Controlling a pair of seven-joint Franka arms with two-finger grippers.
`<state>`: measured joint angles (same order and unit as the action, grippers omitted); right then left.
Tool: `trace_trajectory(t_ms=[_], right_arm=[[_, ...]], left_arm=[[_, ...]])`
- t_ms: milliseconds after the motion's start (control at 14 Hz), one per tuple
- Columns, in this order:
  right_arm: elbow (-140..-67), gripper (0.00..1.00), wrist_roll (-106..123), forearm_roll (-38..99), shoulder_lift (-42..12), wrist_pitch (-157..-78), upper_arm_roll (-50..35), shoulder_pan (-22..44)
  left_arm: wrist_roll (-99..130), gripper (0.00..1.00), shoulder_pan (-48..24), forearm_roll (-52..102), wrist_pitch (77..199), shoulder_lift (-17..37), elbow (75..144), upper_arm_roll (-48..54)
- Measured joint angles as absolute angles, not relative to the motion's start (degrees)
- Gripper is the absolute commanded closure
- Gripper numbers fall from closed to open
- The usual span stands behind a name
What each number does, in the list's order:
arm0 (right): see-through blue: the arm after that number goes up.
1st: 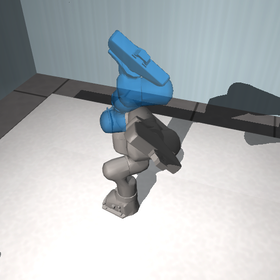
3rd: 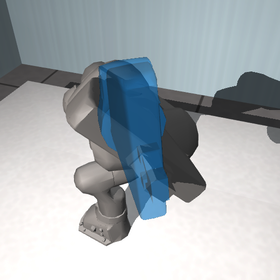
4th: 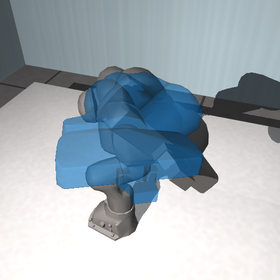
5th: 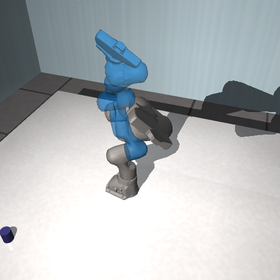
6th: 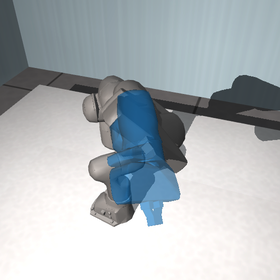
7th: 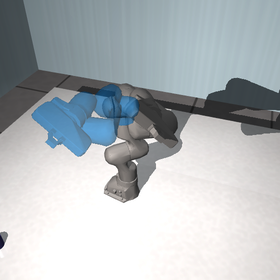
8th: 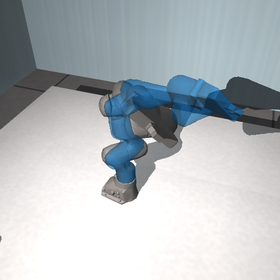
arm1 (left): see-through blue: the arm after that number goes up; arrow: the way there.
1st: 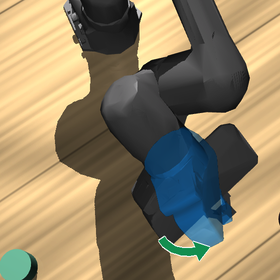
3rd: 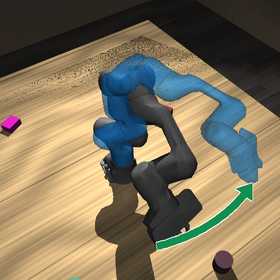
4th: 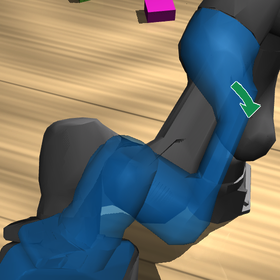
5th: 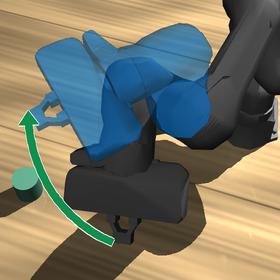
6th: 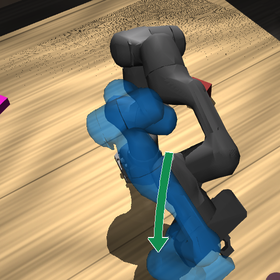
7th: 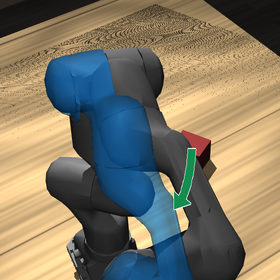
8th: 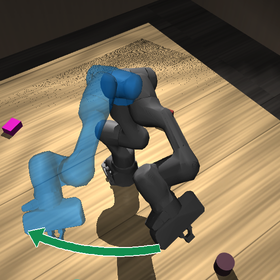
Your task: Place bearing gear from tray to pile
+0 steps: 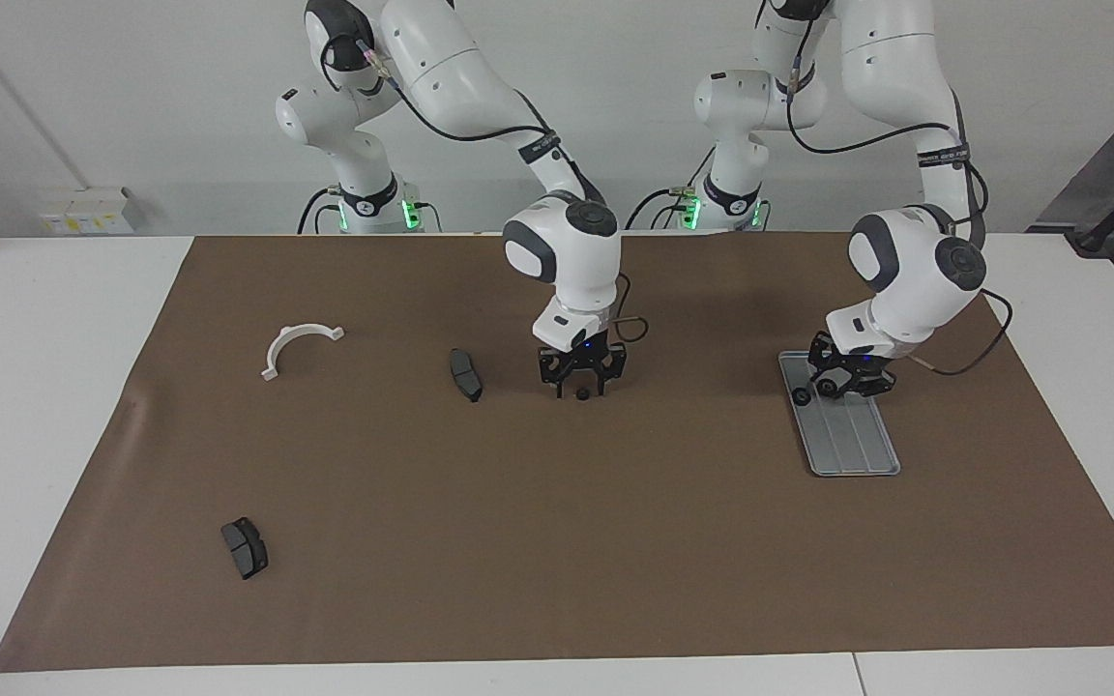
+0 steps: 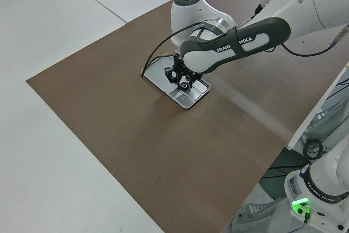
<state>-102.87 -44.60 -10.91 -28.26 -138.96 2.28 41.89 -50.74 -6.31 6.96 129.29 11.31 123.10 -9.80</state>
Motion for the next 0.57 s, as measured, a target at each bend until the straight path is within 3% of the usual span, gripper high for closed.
trace_trajectory(t_ms=[356, 570], right_arm=[[-102.92, 0.44, -44.60, -10.93, -28.34, -139.69, 2.28, 41.90], [-102.98, 0.49, -44.60, -10.94, -28.38, -139.69, 2.28, 41.90]], left_arm=[[-50.80, 0.97, -6.28, 6.95, 129.41, 11.25, 123.14, -9.80], [-50.80, 1.00, -6.28, 6.95, 129.56, 11.25, 123.03, -9.80]])
